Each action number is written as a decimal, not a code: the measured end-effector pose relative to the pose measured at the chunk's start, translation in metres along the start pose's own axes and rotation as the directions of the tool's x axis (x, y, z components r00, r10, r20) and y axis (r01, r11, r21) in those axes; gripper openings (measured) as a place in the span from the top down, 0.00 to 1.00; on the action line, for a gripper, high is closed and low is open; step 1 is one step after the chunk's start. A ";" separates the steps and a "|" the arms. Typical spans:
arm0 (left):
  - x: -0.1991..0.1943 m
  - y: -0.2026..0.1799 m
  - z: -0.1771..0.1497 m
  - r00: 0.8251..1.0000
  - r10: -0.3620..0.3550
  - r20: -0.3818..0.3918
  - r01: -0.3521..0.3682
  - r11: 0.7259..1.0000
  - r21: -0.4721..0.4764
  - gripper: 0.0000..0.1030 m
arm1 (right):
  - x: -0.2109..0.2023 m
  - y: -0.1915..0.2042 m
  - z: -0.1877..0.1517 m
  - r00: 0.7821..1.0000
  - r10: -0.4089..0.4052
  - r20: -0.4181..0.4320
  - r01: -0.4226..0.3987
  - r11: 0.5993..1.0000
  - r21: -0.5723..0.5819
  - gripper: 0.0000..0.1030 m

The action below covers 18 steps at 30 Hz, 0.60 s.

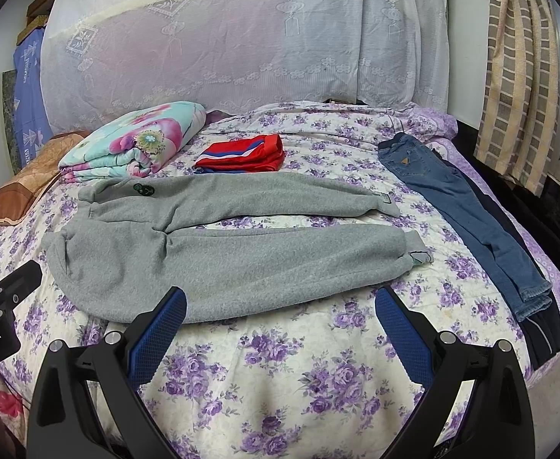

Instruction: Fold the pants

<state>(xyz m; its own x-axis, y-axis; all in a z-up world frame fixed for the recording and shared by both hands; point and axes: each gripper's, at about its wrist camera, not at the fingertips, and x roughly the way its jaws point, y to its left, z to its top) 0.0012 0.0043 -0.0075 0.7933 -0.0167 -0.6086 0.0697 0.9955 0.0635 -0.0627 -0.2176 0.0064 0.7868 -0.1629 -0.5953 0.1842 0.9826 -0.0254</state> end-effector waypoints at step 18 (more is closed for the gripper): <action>0.002 0.002 -0.001 1.000 0.000 -0.010 0.000 1.000 -0.002 0.05 | 0.004 0.011 -0.008 1.000 0.001 -0.004 -0.001 1.000 -0.005 0.03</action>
<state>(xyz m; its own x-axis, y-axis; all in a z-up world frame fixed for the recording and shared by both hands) 0.0027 0.0067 -0.0090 0.7872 -0.0162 -0.6164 0.0687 0.9957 0.0616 -0.0621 -0.2070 -0.0024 0.7846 -0.1618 -0.5986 0.1808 0.9831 -0.0287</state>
